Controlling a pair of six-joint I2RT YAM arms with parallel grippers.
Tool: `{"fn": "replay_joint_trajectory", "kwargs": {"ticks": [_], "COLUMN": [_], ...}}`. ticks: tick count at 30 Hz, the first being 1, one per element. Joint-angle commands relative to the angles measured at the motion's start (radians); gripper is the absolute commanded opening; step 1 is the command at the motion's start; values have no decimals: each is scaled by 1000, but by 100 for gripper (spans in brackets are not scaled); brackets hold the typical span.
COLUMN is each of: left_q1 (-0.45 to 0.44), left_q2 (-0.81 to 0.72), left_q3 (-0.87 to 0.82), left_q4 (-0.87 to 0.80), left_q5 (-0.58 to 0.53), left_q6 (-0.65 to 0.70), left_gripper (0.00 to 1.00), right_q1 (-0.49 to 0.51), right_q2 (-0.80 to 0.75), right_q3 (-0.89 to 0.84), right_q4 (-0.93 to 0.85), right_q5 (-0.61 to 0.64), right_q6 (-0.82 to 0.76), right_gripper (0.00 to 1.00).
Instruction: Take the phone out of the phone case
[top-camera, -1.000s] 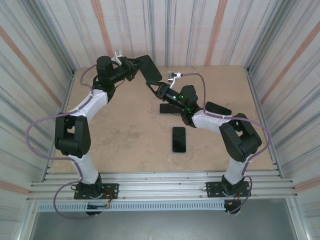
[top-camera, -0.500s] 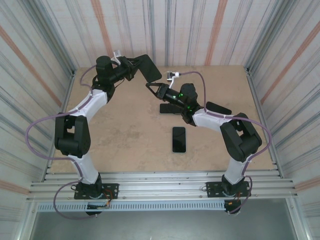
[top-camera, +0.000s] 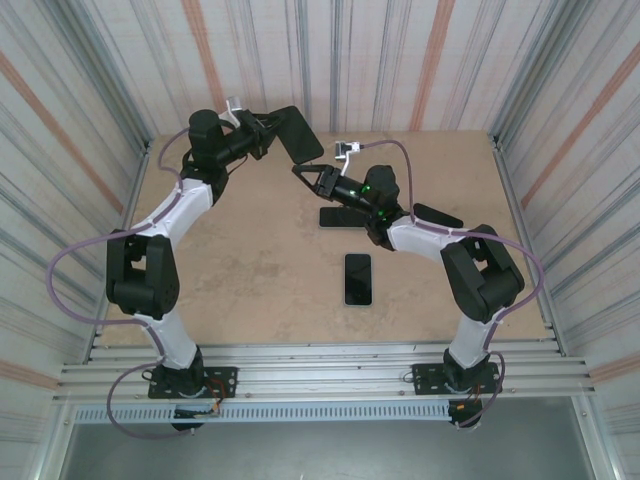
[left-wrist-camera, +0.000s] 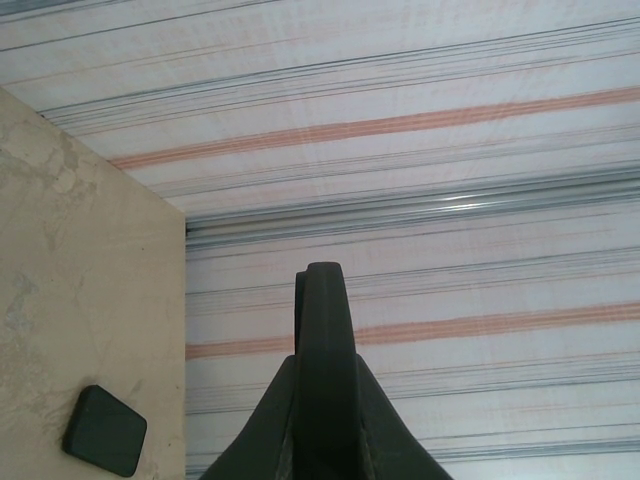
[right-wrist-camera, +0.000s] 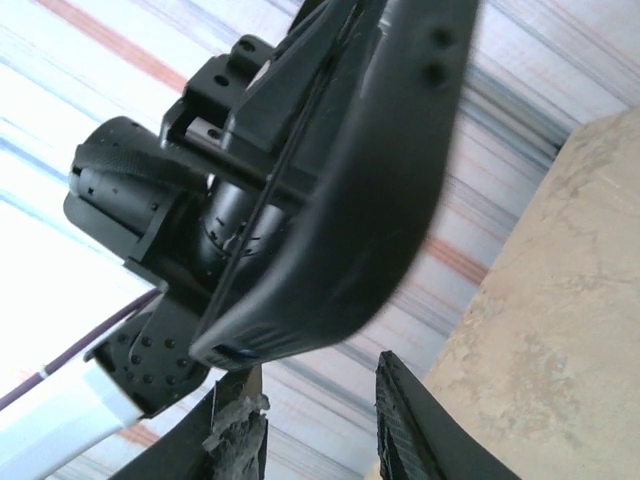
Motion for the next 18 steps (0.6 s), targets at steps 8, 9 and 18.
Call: {"fn": "replay_joint_trajectory", "kwargs": {"ticks": [8,9,18], "left_q1": [-9,-11,-14], "left_q2": [-30,-32,-41], "left_q3": [40,38,35], "left_q4": [20,18,6], "left_q5": [-6,-4,-10], "left_q6": [29,31,39], "left_gripper": [0,0,0], "right_q1": [-2,-3,-5], "right_q2": [-20,-16,8], "right_q3": [-13,-14,4], "right_q4": [103,118,134], "right_q5": [53,63,44], "right_q6": [32,45,92], "right_gripper": [37,37,25]}}
